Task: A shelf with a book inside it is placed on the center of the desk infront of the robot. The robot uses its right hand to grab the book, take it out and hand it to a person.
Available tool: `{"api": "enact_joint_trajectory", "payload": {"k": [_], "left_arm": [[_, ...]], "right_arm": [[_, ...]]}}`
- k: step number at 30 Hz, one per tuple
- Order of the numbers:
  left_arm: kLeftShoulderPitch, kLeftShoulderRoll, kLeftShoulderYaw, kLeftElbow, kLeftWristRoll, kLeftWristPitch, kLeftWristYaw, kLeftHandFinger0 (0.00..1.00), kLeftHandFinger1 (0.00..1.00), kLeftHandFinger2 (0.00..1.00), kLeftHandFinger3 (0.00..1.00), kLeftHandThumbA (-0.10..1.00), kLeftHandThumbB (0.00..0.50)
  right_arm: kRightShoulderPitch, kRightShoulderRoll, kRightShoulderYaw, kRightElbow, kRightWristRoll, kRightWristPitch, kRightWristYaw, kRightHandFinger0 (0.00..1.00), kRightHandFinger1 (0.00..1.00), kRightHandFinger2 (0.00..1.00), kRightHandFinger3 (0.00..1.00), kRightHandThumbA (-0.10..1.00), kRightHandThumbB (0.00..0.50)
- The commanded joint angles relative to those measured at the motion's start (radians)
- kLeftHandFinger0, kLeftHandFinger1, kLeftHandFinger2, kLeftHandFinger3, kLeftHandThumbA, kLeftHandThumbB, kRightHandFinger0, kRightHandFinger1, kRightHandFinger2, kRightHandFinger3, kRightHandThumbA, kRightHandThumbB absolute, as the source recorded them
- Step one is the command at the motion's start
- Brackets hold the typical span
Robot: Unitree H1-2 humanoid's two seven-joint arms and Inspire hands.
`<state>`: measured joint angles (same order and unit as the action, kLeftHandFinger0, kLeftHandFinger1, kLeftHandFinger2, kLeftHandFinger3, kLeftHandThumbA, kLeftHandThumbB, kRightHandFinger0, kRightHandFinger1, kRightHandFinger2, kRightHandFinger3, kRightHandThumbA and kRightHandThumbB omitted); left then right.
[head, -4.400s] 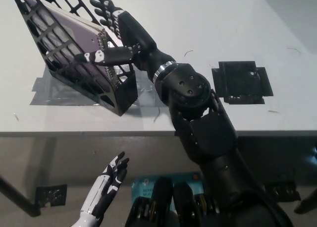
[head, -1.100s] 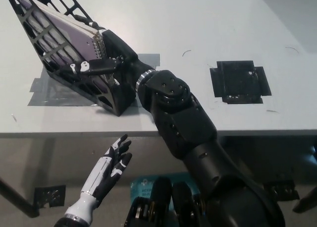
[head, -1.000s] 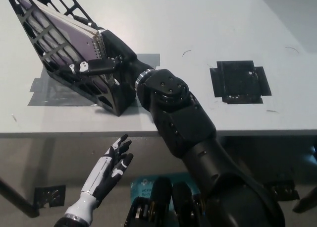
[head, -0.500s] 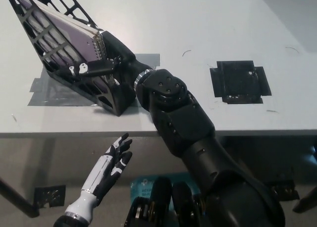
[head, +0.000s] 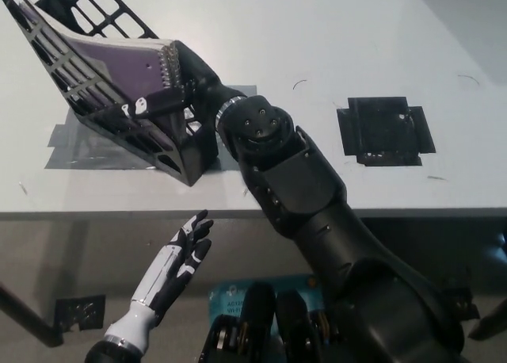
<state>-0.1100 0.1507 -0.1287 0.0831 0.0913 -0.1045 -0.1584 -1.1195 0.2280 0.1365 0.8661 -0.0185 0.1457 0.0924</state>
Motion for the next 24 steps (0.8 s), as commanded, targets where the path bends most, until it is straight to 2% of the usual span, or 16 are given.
{"api": "enact_joint_trajectory", "payload": {"k": [1, 5, 6, 7, 8, 10, 11, 12, 15, 16, 18, 19, 20, 21, 23, 24], "left_arm": [[-0.023, 0.015, -0.005, -0.021, 0.007, -0.021, -0.014, 0.97, 1.0, 1.0, 1.0, 0.91, 0.252], [-0.023, 0.015, -0.005, -0.023, 0.009, -0.015, -0.013, 1.0, 1.0, 1.0, 1.0, 0.9, 0.24], [-0.021, 0.014, -0.004, -0.026, 0.004, -0.009, -0.014, 1.0, 1.0, 1.0, 1.0, 0.89, 0.232], [-0.019, 0.014, -0.004, -0.027, 0.002, -0.006, -0.016, 1.0, 1.0, 1.0, 1.0, 0.89, 0.232], [-0.019, 0.014, -0.004, -0.028, 0.002, -0.005, -0.016, 1.0, 1.0, 1.0, 1.0, 0.89, 0.231], [-0.018, 0.015, -0.005, -0.03, 0.005, 0.0, -0.015, 1.0, 1.0, 1.0, 1.0, 0.89, 0.241], [-0.018, 0.015, -0.004, -0.029, 0.005, 0.0, -0.015, 1.0, 1.0, 1.0, 1.0, 0.89, 0.234], [-0.018, 0.016, -0.005, -0.03, 0.005, 0.002, -0.016, 0.99, 1.0, 1.0, 1.0, 0.89, 0.224], [-0.019, 0.024, -0.01, -0.03, 0.021, 0.001, -0.016, 1.0, 1.0, 1.0, 1.0, 0.94, 0.263], [-0.019, 0.026, -0.011, -0.03, 0.025, 0.0, -0.016, 1.0, 1.0, 1.0, 1.0, 0.95, 0.26], [-0.02, 0.027, -0.011, -0.015, 0.021, -0.023, -0.016, 1.0, 1.0, 1.0, 1.0, 0.94, 0.264], [-0.02, 0.027, -0.011, -0.015, 0.021, -0.023, -0.016, 1.0, 1.0, 1.0, 1.0, 0.94, 0.264], [-0.018, 0.026, -0.008, -0.01, 0.008, -0.03, -0.019, 1.0, 1.0, 1.0, 1.0, 0.91, 0.271], [-0.017, 0.025, -0.007, -0.007, -0.002, -0.035, -0.023, 1.0, 1.0, 1.0, 1.0, 0.91, 0.271], [-0.016, 0.025, -0.008, -0.007, -0.002, -0.032, -0.023, 1.0, 1.0, 1.0, 1.0, 0.93, 0.271], [-0.017, 0.026, -0.009, -0.009, 0.003, -0.029, -0.022, 1.0, 1.0, 1.0, 1.0, 0.93, 0.275]], "right_arm": [[-0.023, 0.023, -0.022, -0.086, 0.007, 0.004, -0.027, 0.0, 0.21, 0.47, 0.4, 1.0, 0.0], [-0.014, 0.032, -0.04, -0.12, 0.021, 0.024, -0.036, 0.01, 0.22, 0.44, 0.35, 1.0, 0.0], [-0.008, 0.036, -0.046, -0.135, 0.023, 0.024, -0.042, 0.02, 0.19, 0.37, 0.29, 1.0, 0.0], [-0.006, 0.037, -0.048, -0.14, 0.023, 0.024, -0.044, 0.02, 0.19, 0.37, 0.29, 1.0, 0.0], [-0.002, 0.041, -0.055, -0.155, 0.024, 0.033, -0.053, 0.0, 0.14, 0.31, 0.25, 1.0, 0.005], [0.0, 0.054, -0.088, -0.166, 0.063, 0.029, -0.054, 0.0, 0.01, 0.14, 0.09, 1.0, 0.017], [0.004, 0.064, -0.118, -0.175, 0.101, 0.018, -0.049, 0.0, 0.0, 0.03, 0.02, 1.0, 0.015], [0.01, 0.083, -0.17, -0.199, 0.165, 0.005, -0.044, 0.0, 0.0, 0.0, 0.0, 1.0, 0.028], [0.013, 0.108, -0.232, -0.267, 0.225, 0.031, -0.051, 0.0, 0.0, 0.0, 0.0, 1.0, 0.023], [0.014, 0.114, -0.246, -0.283, 0.236, 0.04, -0.053, 0.0, 0.0, 0.0, 0.0, 1.0, 0.021], [0.006, 0.138, -0.301, -0.366, 0.308, 0.053, -0.047, 0.0, 0.0, 0.0, 0.0, 1.0, 0.055], [0.006, 0.138, -0.301, -0.366, 0.308, 0.053, -0.047, 0.0, 0.0, 0.0, 0.0, 1.0, 0.055], [0.004, 0.145, -0.315, -0.405, 0.336, 0.066, -0.049, 0.0, 0.0, 0.0, 0.0, 1.0, 0.169], [0.003, 0.149, -0.319, -0.447, 0.354, 0.074, -0.055, 0.0, 0.0, 0.0, 0.0, 1.0, 0.101], [-0.001, 0.152, -0.324, -0.536, 0.385, 0.091, -0.071, 0.0, 0.0, 0.0, 0.0, 1.0, 0.053], [-0.002, 0.152, -0.325, -0.562, 0.393, 0.099, -0.076, 0.0, 0.0, 0.0, 0.0, 1.0, 0.046]]}}
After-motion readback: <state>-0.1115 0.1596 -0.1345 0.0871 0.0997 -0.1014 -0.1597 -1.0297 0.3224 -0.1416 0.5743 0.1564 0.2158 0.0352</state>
